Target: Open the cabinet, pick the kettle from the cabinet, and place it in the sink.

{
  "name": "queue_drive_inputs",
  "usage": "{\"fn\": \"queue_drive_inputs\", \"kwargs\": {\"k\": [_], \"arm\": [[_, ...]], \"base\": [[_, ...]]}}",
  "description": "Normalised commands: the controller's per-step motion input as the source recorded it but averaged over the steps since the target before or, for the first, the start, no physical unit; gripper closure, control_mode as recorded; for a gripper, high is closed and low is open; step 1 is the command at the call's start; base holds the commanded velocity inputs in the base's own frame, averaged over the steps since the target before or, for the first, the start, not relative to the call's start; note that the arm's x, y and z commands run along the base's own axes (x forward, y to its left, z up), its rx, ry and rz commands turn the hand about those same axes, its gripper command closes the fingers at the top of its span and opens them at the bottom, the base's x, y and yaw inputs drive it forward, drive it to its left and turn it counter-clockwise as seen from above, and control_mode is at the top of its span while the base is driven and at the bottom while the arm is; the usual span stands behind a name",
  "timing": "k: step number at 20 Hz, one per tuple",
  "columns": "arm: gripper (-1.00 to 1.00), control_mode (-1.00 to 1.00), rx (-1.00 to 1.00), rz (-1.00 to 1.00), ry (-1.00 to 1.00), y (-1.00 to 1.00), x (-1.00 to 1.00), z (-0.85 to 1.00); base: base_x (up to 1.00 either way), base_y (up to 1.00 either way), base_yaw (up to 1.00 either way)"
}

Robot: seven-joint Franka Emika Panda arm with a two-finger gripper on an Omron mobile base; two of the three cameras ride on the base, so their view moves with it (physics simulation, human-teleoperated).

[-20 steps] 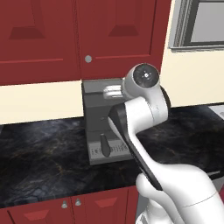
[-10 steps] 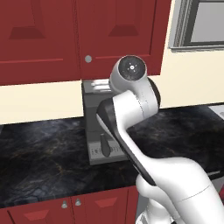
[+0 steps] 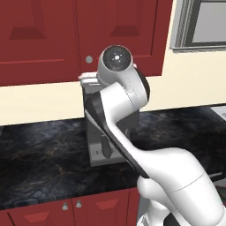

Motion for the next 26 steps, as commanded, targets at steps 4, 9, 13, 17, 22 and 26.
{"fn": "queue_drive_inputs", "kwargs": {"k": [4,9,13,17,22,26], "arm": [[-1.0,-1.0,0.0,0.0,0.0,0.25,0.19,0.22],[-1.0,-1.0,0.0,0.0,0.0,0.16,0.22,0.21],[-1.0,-1.0,0.0,0.0,0.0,0.04,0.22,0.16],[-1.0,-1.0,0.01,0.0,0.0,0.01,0.29,0.12],[-1.0,-1.0,0.01,0.0,0.0,0.05,0.32,0.06],[-1.0,-1.0,0.01,0.0,0.0,0.12,0.36,0.08]], "base": [[0.0,0.0,0.0],[0.0,0.0,0.0],[0.0,0.0,0.0],[0.0,0.0,0.0],[0.0,0.0,0.0],[0.0,0.0,0.0]]}}
